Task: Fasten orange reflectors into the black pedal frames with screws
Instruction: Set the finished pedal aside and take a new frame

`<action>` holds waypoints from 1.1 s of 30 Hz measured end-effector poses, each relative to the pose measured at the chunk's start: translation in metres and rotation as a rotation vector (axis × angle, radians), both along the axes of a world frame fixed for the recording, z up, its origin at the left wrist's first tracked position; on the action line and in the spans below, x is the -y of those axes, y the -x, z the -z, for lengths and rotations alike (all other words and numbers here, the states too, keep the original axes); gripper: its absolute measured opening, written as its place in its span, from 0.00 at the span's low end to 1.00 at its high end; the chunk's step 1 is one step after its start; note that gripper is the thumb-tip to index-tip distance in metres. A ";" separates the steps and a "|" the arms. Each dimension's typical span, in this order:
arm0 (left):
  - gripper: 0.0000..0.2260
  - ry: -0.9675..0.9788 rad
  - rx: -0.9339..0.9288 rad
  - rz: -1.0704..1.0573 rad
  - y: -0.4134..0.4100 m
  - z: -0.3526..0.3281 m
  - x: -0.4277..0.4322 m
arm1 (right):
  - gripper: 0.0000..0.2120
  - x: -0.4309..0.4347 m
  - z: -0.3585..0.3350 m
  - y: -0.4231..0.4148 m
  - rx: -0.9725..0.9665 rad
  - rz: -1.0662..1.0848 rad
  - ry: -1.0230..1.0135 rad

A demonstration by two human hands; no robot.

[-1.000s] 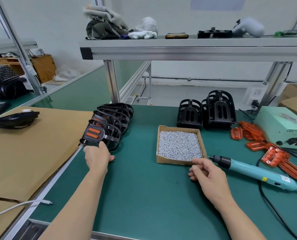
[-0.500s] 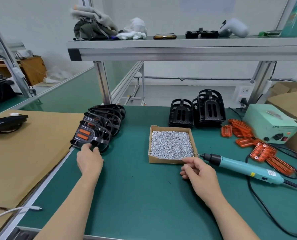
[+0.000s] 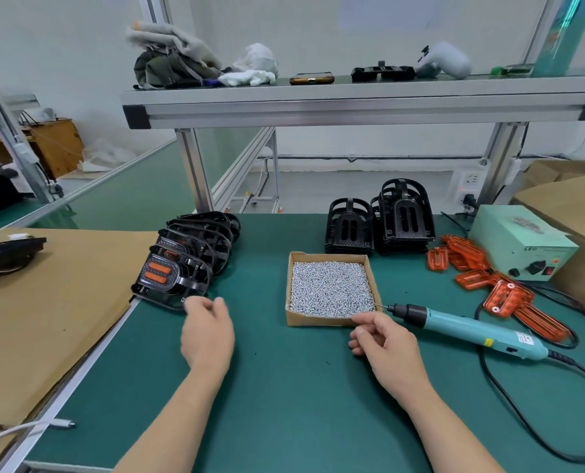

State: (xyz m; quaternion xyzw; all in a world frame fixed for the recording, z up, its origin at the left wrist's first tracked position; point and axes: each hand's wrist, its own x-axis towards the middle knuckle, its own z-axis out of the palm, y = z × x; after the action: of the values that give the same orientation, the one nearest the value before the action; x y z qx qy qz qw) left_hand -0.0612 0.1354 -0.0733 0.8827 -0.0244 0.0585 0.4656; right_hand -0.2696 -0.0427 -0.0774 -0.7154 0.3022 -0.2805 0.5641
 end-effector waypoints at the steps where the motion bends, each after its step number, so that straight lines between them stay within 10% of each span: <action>1: 0.09 -0.038 0.000 0.061 0.011 0.001 0.008 | 0.12 0.000 0.000 0.001 0.009 0.005 -0.002; 11: 0.20 -0.218 0.100 0.276 0.038 0.005 0.030 | 0.06 0.050 -0.051 -0.025 0.354 0.238 -0.165; 33: 0.19 -0.212 0.102 0.269 0.041 0.004 0.033 | 0.16 0.207 -0.044 -0.102 0.125 0.452 -0.642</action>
State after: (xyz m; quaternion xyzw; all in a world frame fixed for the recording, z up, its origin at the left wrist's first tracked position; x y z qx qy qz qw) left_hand -0.1021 0.1022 -0.0776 0.9115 -0.1720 0.0376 0.3717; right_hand -0.1674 -0.2501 -0.0332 -0.3997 0.4894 -0.3320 0.7004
